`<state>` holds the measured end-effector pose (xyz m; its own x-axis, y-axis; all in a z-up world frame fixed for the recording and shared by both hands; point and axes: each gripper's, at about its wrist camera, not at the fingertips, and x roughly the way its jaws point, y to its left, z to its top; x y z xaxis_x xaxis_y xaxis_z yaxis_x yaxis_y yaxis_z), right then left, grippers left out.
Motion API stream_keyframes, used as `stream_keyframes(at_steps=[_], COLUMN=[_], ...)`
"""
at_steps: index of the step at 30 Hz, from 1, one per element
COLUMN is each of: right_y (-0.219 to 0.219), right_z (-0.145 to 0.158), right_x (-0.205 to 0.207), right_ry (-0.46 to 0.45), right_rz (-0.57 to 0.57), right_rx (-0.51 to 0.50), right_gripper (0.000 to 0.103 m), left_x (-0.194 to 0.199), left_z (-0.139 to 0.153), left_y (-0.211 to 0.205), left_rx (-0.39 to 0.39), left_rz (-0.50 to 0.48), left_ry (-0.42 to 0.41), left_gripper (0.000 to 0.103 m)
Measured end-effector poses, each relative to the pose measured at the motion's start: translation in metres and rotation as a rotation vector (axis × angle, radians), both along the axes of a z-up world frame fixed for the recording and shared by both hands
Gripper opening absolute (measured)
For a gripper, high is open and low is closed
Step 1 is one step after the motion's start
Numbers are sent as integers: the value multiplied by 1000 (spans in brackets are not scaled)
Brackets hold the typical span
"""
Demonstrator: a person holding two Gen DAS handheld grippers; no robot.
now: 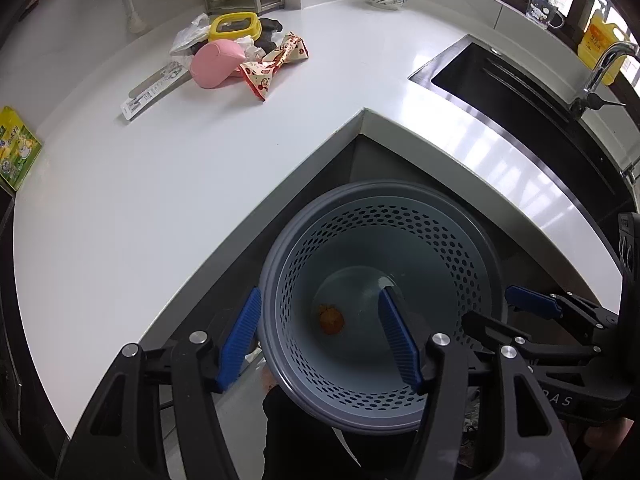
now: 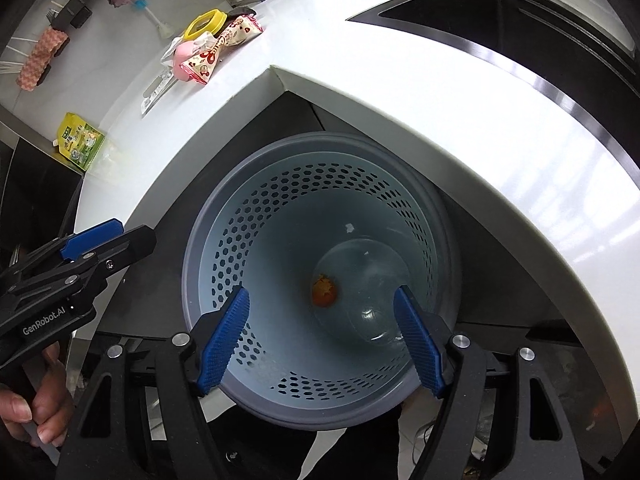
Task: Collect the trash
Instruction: 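Withdraw both tools from the basket toward the remaining trash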
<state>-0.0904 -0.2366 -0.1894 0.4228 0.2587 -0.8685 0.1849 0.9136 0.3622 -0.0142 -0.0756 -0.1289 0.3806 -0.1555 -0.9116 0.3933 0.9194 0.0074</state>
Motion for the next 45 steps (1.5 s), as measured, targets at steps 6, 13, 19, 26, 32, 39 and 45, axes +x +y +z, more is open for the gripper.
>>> stream_keyframes(at_steps=[6,13,19,26,32,39,45], right_y=[0,-5,-2,-1,-4,-4,9], right_z=[13,32,50,69,84,98,106], right_x=[-3,-4,-6,-7,-6,1,17], right_ry=[-31,-78,-125,-192,-239,-273,-288], right_rz=[-28,-36,2,44,72,93,120], right_rx=[-61,-57,-46,-32,-25,0,18], right_gripper=[75,82,84,86,86,87,87], left_x=[-2,-6,-8,-14,-18,-22,-22], left_z=[6,23,40,61,75,88,98], left_y=[5,11,14,14,17,28,44], left_rx=[-13,-16,-23,-29,-40,-39,-29], left_rz=[36,60,87,118,160,208,242], left_ry=[-1,-36,-69,-126,-166,-178,-200], left_gripper=[76,84,86,87,88,90,90])
